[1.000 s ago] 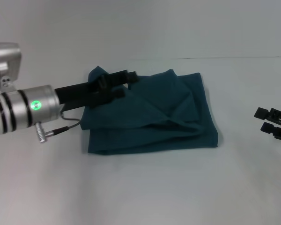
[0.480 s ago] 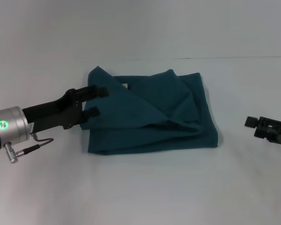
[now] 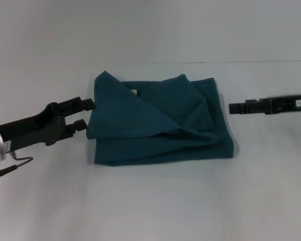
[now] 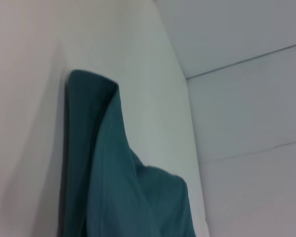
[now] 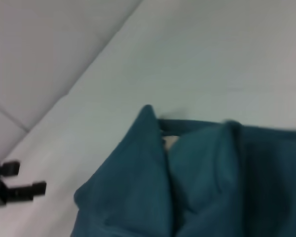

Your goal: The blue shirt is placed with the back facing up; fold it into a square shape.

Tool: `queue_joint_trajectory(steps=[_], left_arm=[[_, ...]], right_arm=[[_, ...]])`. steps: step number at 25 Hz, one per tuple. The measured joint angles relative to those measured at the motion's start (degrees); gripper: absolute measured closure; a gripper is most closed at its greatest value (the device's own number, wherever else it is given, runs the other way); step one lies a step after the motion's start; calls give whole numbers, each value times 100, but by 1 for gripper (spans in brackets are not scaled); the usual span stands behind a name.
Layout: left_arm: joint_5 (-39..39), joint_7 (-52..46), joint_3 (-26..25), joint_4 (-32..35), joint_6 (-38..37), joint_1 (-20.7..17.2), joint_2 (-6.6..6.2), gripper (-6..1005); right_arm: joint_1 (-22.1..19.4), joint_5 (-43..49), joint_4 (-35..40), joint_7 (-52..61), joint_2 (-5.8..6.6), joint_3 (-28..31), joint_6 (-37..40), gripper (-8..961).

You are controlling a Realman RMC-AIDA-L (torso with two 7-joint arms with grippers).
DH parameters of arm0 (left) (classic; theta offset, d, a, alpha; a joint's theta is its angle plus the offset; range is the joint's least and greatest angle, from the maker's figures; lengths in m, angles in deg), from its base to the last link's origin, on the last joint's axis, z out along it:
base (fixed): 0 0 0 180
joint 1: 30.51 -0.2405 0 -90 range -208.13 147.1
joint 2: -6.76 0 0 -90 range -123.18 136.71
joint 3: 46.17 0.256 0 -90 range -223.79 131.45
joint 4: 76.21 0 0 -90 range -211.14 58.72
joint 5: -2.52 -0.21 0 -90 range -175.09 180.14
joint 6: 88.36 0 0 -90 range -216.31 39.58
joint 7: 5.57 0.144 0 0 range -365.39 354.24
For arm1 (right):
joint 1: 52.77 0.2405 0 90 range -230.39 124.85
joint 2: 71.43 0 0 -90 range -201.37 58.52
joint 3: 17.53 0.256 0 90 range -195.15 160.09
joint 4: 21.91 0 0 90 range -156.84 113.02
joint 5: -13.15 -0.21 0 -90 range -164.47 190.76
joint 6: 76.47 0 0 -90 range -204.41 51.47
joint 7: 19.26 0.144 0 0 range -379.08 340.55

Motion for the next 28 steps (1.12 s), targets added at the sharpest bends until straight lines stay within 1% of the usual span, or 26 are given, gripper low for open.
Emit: queue_joint_trajectory(steps=[4, 8, 15, 17, 20, 28], left_arm=[[-4, 96, -192, 33, -48, -41, -6, 237], [-2, 150, -337, 35, -44, -51, -15, 237], [29, 189, -385, 6, -24, -79, -17, 238], [29, 190, -386, 3, -18, -79, -14, 238], [38, 191, -385, -17, -6, -87, -2, 238], [62, 192, -394, -54, 12, -102, 32, 238]], right_arm=[[357, 90, 341, -345, -68, -525, 21, 86], [641, 406, 614, -365, -219, -1109, -151, 98], [1160, 1777, 744, -139, -685, -1466, -640, 125], [1293, 2084, 754, -98, -780, -1549, -722, 133], [1376, 2197, 735, -26, -831, -1805, -852, 144], [1398, 2074, 731, 69, -866, -2542, -1276, 164]])
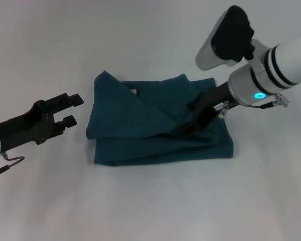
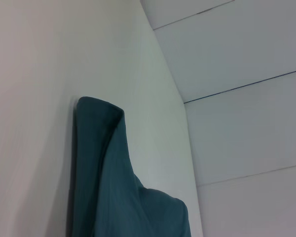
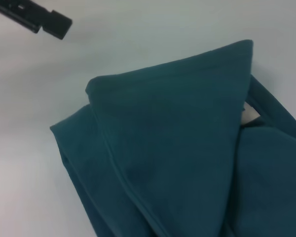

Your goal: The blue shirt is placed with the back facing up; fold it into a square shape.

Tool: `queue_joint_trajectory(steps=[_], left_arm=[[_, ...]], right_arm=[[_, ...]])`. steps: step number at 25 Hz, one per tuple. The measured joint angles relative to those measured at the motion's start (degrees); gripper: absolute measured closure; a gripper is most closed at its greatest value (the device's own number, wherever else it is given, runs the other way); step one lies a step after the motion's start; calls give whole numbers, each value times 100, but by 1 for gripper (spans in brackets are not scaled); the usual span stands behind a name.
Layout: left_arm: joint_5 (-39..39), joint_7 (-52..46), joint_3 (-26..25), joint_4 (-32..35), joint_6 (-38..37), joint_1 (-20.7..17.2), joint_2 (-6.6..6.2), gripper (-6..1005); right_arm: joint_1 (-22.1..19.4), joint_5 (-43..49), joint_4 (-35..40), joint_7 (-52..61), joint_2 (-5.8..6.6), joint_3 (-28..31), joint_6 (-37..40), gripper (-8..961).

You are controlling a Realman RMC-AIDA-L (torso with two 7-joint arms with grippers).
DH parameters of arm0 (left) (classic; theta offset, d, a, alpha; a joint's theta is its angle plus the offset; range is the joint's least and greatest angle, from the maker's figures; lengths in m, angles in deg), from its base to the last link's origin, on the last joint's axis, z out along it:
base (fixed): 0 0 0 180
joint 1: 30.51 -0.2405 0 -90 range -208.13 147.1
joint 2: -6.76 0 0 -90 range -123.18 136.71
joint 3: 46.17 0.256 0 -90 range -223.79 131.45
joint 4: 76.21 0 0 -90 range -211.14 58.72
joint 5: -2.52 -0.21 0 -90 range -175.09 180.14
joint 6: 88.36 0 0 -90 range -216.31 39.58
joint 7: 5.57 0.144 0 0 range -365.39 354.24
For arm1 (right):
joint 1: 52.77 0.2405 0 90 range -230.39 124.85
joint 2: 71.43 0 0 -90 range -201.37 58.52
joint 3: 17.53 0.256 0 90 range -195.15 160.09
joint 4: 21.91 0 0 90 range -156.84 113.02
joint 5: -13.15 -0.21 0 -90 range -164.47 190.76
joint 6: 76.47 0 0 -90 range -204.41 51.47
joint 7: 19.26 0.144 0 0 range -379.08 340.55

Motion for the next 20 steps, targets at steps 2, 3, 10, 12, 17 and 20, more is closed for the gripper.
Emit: queue_joint_trajectory(steps=[2, 3, 10, 12, 17, 20], left_arm=[[1, 0, -15, -1, 3, 0, 2, 238], [2, 0, -35, -4, 5, 0, 6, 238], [10, 1, -146, -33, 27, 0, 20, 237], [10, 3, -147, -51, 44, 0, 21, 237], [11, 8, -149, -81, 119, 16, 22, 237], [20, 10, -150, -90, 148, 25, 22, 237]], right_arm=[[1, -36, -6, 38, -3, -256, -154, 164], [3, -42, -5, 78, -3, -412, -241, 165], [104, -44, -24, 375, -13, -1300, -697, 165], [148, -44, -24, 414, -16, -1416, -720, 164], [213, -46, 5, 438, -21, -1639, -751, 167], [259, -37, -19, 445, -35, -1739, -816, 178]])
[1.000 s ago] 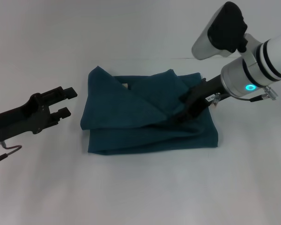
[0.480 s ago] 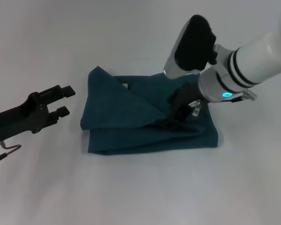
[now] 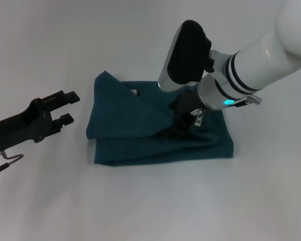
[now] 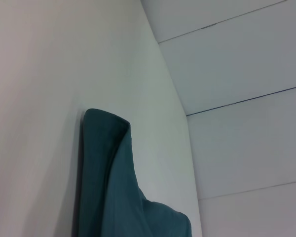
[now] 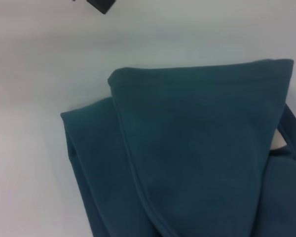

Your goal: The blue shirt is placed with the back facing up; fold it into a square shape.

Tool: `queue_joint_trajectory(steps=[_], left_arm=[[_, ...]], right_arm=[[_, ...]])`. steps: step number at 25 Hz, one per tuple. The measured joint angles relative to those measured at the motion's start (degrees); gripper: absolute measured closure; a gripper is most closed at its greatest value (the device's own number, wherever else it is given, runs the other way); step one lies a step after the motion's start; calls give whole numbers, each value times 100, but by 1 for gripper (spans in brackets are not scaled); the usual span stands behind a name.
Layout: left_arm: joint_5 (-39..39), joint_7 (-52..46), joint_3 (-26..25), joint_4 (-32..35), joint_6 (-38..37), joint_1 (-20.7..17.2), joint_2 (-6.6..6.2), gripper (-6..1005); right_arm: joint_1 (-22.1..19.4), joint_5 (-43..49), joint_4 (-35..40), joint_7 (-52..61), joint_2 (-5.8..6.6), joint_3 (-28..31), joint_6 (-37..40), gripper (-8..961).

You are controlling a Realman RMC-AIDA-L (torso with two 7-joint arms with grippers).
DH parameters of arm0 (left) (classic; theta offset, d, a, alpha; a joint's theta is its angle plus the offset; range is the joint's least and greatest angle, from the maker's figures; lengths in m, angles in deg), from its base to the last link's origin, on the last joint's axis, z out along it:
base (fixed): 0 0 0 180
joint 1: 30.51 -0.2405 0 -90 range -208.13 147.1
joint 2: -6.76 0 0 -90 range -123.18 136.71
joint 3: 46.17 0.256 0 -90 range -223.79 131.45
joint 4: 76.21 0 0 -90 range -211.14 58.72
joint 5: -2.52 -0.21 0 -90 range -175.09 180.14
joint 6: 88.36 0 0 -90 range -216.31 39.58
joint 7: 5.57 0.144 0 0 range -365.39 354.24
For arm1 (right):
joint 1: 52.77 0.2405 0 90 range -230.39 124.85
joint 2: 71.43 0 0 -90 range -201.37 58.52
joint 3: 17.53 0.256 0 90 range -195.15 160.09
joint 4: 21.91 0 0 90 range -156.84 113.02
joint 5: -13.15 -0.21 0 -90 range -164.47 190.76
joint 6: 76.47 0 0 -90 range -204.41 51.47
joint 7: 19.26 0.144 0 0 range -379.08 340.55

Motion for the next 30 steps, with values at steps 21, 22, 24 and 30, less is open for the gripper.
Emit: queue_joint_trajectory(steps=[21, 22, 24, 30], left_arm=[[151, 120, -105, -134, 92, 28, -36, 237], [151, 126, -114, -138, 92, 28, -36, 237], [151, 146, -122, -166, 96, 33, -36, 238], [151, 175, -123, -196, 102, 45, -44, 238]], right_arm=[[47, 13, 17, 252, -13, -873, -358, 316], [55, 11, 14, 249, -13, -875, -334, 342], [62, 7, 21, 247, -13, -878, -321, 393], [64, 3, 54, 283, -13, -853, -323, 590]])
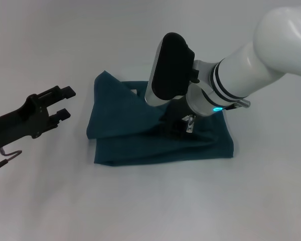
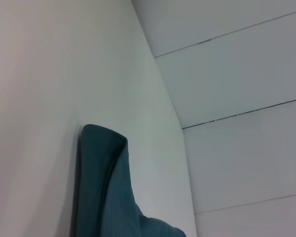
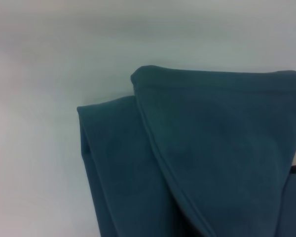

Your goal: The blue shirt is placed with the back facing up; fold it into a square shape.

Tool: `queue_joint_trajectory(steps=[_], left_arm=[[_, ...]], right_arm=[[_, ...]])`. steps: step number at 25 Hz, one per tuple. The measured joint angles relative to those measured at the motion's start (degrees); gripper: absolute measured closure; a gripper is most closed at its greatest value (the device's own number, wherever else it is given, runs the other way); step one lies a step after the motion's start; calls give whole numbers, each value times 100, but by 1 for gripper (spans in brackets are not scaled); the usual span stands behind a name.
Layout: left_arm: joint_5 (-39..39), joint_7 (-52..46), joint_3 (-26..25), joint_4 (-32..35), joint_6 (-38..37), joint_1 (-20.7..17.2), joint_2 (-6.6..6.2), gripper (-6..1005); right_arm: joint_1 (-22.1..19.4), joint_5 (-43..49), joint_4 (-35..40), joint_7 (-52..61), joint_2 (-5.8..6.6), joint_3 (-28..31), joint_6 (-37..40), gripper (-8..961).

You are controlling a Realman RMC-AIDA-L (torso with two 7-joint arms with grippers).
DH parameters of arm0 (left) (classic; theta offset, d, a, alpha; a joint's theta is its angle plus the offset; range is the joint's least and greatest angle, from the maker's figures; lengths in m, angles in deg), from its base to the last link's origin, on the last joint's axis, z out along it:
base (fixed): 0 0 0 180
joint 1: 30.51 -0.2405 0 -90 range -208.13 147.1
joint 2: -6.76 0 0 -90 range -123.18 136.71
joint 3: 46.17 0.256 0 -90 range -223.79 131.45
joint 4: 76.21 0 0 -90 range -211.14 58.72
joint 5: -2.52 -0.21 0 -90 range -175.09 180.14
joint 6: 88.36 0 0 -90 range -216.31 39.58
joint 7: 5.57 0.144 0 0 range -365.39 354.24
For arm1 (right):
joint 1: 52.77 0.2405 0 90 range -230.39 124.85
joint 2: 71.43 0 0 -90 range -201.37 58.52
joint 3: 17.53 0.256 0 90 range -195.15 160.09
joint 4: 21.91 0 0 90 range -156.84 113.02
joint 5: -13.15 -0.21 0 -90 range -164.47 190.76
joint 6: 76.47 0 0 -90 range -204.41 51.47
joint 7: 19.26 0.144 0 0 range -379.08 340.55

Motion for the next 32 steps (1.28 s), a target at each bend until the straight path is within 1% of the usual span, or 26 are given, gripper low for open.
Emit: queue_joint_trajectory(steps=[8, 13, 15, 18, 32], left_arm=[[-2, 32, -11, -5, 1, 1, 0, 237], [-2, 56, -85, -4, 7, 0, -10, 237], [-2, 64, -99, 3, 8, 1, -11, 237], [-2, 69, -104, 10, 6, 24, -15, 237], [6, 104, -169, 6, 7, 67, -38, 238]], right_arm=[[-34, 1, 50, 154, 9, -1, 4, 910], [-339, 95, 510, 513, 54, 60, 14, 933], [-517, 278, 774, 687, 60, 150, 20, 938], [-676, 565, 1012, 976, 62, 314, 20, 938], [-798, 1197, 1053, 1644, 69, 782, 11, 938]])
